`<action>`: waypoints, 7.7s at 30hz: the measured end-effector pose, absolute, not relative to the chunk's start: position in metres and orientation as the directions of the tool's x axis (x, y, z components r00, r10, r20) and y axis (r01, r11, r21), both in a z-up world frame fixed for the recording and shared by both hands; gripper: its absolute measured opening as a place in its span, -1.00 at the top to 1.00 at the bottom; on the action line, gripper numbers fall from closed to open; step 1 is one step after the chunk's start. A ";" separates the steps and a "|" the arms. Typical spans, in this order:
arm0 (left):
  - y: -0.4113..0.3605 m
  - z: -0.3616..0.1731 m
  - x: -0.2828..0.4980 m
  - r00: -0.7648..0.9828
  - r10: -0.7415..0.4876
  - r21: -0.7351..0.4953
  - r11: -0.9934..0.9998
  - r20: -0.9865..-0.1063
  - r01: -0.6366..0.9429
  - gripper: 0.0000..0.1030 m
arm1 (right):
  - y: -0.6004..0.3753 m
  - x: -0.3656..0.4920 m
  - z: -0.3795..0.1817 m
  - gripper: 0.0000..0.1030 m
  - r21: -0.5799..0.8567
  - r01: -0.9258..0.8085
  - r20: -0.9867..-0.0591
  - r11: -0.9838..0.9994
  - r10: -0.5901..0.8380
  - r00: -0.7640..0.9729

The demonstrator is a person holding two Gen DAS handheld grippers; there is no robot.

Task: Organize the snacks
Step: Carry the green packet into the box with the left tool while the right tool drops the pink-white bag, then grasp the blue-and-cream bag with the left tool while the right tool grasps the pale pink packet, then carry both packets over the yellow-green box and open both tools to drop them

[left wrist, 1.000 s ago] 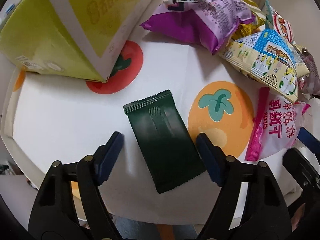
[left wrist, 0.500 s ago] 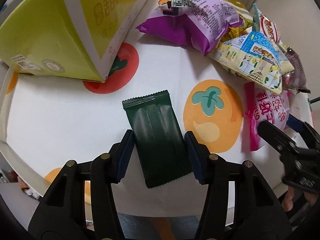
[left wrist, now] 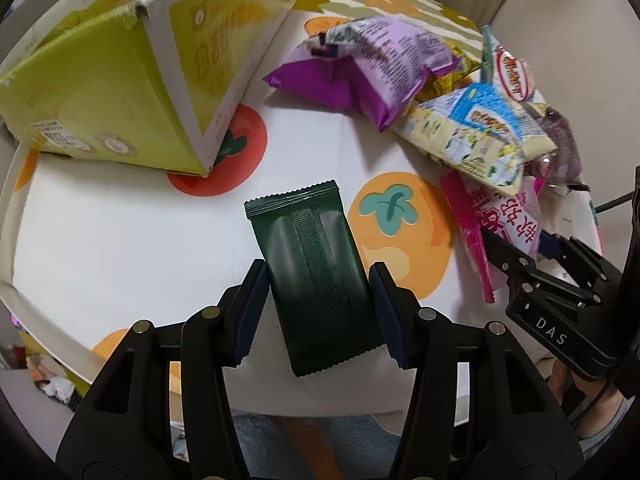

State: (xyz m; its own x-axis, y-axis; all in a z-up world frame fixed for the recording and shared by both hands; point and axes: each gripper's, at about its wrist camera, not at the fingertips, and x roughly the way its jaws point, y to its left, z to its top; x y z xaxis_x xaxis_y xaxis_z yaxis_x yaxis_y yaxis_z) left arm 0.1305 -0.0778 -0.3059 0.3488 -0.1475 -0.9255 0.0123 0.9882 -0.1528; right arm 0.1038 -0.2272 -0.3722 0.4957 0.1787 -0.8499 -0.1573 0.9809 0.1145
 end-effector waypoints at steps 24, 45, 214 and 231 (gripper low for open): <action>-0.008 -0.113 0.140 0.595 -0.291 -0.231 0.957 -0.749 0.177 0.06 | -0.167 0.082 -0.194 0.03 0.127 -0.189 -0.675 0.974 0.224 0.703; 0.179 -0.175 0.262 0.495 -0.177 -0.121 0.982 -0.851 0.143 0.06 | 0.006 0.201 -0.206 0.03 0.218 -0.223 -0.723 0.950 0.311 0.617; -0.005 -0.127 0.241 0.591 -0.227 0.064 0.901 -0.774 0.429 -0.04 | -0.155 0.138 -0.197 -0.16 -0.010 0.082 -0.752 0.997 -0.061 0.656; 0.133 -0.184 0.351 0.485 -0.108 0.013 0.971 -0.868 0.240 -0.07 | -0.012 0.266 -0.203 -0.17 0.137 -0.130 -0.759 0.982 0.189 0.623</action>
